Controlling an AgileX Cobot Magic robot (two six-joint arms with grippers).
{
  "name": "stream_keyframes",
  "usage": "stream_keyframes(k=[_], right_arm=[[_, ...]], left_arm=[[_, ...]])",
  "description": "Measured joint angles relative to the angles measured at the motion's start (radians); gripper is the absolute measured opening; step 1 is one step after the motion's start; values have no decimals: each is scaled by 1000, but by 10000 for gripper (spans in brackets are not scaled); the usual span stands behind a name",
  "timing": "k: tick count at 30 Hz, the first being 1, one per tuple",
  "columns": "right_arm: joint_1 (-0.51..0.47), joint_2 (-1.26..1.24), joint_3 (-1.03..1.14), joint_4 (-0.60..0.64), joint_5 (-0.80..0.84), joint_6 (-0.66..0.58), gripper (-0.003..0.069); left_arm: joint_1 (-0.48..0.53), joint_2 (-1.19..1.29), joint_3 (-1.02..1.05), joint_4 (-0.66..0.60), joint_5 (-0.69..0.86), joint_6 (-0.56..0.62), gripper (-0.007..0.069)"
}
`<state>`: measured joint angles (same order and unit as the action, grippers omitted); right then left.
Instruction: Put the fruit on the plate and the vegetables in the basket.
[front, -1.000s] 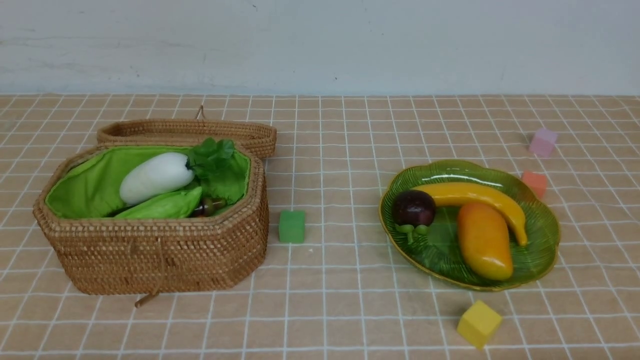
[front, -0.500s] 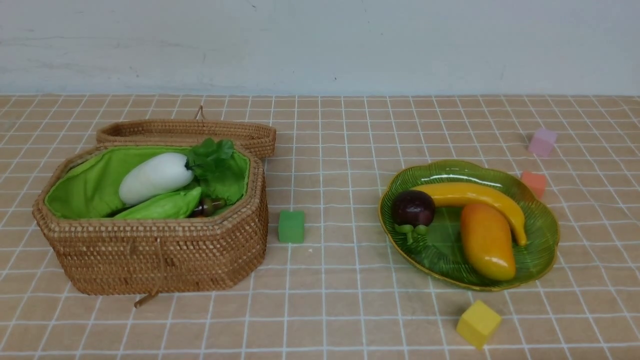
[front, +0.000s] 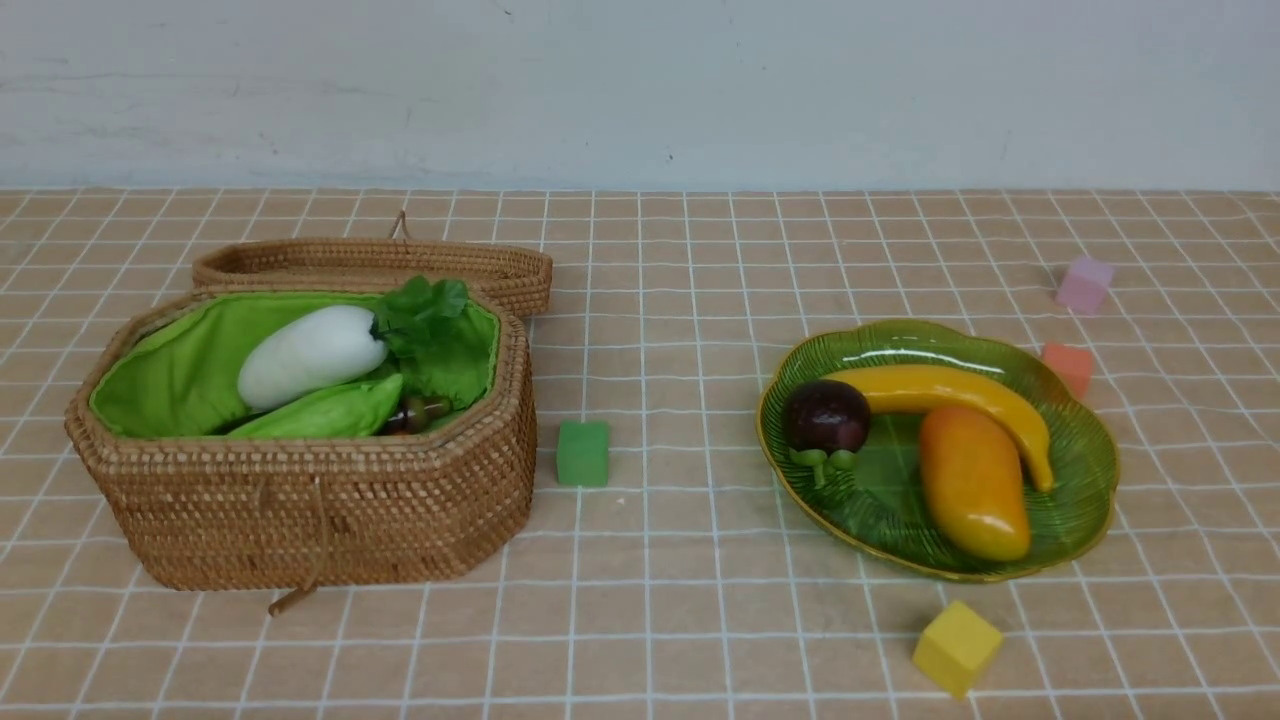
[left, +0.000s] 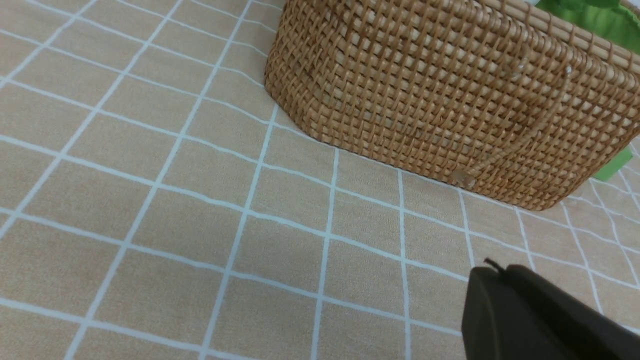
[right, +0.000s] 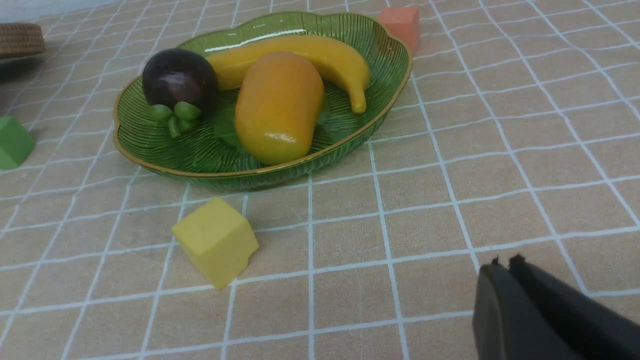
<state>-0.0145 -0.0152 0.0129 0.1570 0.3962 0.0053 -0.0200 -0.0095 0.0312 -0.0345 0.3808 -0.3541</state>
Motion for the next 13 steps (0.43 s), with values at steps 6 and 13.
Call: stream_keyframes(k=[6,13], right_arm=[[0,0,0,0,0,0,38],[0,0,0,0,0,0,50]], left_arm=[[0,0,0,0,0,0,-13],[0,0,0,0,0,0,-13]])
